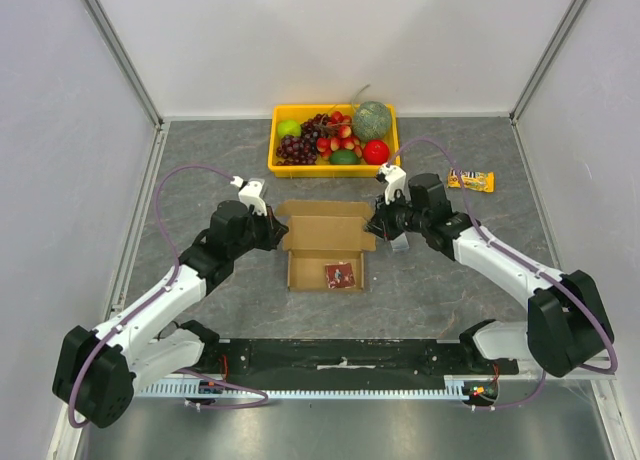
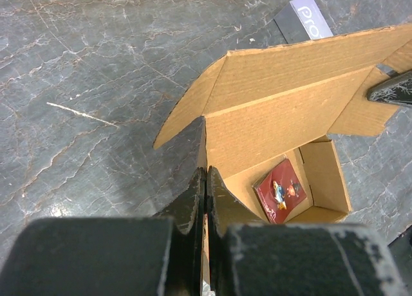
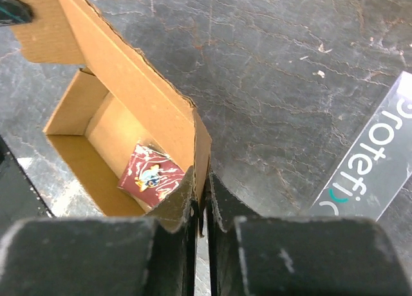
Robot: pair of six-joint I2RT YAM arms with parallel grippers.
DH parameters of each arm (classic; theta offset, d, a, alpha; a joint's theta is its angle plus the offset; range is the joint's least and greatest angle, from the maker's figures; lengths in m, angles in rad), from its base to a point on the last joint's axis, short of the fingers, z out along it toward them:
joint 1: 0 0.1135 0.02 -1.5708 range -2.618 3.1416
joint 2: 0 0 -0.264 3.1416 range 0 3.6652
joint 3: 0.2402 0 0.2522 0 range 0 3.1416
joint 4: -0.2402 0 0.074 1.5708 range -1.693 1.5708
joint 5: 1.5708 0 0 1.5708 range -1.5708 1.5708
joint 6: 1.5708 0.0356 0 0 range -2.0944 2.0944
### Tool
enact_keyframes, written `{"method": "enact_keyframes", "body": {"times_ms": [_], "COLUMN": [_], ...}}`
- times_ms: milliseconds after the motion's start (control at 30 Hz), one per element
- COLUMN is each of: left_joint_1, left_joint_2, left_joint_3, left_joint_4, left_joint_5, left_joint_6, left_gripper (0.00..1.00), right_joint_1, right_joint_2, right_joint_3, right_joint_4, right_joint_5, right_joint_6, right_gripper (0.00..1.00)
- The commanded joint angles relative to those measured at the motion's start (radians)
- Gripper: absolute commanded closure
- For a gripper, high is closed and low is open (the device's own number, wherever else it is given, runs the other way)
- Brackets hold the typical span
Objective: Fold the paper box
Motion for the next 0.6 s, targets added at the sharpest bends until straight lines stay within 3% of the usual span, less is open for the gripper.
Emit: {"method": "enact_keyframes", "body": {"times_ms": [0, 567], "left_joint_1": [-0.012, -0.115], "left_joint_2": [-0.016, 0.013], "left_joint_3": [0.037, 0.045], "left_joint_4": [0.035, 0.193], "left_joint_5": [-0.022, -0.215], "left_joint_6": [-0.008, -0.016], "left_gripper": [0.96, 0.96], "right_joint_1": [0.045, 0.161], "right_joint_2": [-0.034, 0.009], "right_joint_3": [-0.021, -0.048], "right_joint_4": [0.083, 0.393], "right_joint_5": [0.129, 0.415], "right_joint_6": [0.010, 0.061], "right_gripper": [0.90, 0.96]}}
